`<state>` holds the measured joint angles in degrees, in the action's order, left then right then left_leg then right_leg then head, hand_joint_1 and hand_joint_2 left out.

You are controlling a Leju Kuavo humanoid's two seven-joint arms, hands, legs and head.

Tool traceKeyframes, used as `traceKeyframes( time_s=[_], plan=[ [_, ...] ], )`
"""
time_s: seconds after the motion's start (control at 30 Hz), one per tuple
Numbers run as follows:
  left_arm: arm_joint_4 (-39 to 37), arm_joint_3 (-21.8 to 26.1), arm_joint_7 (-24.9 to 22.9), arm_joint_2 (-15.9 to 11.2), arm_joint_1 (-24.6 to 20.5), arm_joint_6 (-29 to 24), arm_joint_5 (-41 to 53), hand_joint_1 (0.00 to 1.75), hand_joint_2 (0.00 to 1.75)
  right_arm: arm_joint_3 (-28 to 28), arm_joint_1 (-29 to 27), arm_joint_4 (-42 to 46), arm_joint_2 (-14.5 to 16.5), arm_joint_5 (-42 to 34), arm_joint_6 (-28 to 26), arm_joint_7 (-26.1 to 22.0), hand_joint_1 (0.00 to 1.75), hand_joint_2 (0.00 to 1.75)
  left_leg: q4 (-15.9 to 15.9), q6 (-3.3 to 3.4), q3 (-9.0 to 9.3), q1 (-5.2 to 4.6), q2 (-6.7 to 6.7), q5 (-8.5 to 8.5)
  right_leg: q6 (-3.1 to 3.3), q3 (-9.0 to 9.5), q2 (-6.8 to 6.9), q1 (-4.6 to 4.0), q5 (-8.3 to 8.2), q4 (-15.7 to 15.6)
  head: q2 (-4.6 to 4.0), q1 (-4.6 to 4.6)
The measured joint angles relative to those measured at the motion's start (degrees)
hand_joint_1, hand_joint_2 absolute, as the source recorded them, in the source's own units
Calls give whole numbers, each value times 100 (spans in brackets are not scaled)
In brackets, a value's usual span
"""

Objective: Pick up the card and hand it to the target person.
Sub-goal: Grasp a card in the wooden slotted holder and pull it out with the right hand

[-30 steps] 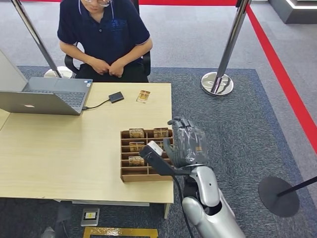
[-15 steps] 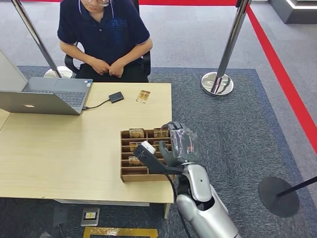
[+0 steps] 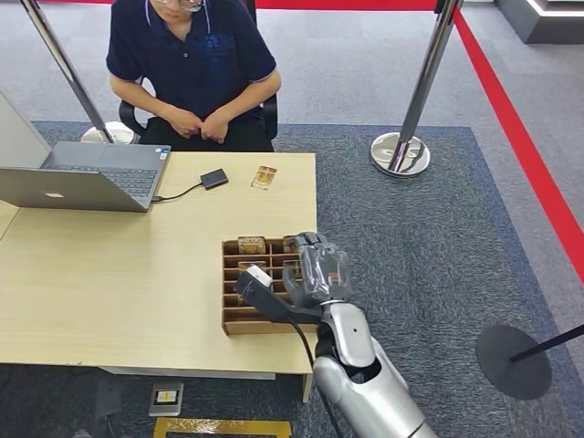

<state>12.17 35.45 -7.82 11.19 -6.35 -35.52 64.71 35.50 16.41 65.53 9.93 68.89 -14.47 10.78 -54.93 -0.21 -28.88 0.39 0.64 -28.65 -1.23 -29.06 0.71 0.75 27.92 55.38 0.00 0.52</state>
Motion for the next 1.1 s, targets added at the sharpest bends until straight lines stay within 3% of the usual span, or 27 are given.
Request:
traceKeyframes(
  time_s=[1.1],
  plan=[
    [0,72,44,2,0,16,25,0,0,-51,217,-939,25,196,-337,297,78,175,0,-1,1,0,0,1,0,-1,0,0,0,0,0,-1]
  ],
)
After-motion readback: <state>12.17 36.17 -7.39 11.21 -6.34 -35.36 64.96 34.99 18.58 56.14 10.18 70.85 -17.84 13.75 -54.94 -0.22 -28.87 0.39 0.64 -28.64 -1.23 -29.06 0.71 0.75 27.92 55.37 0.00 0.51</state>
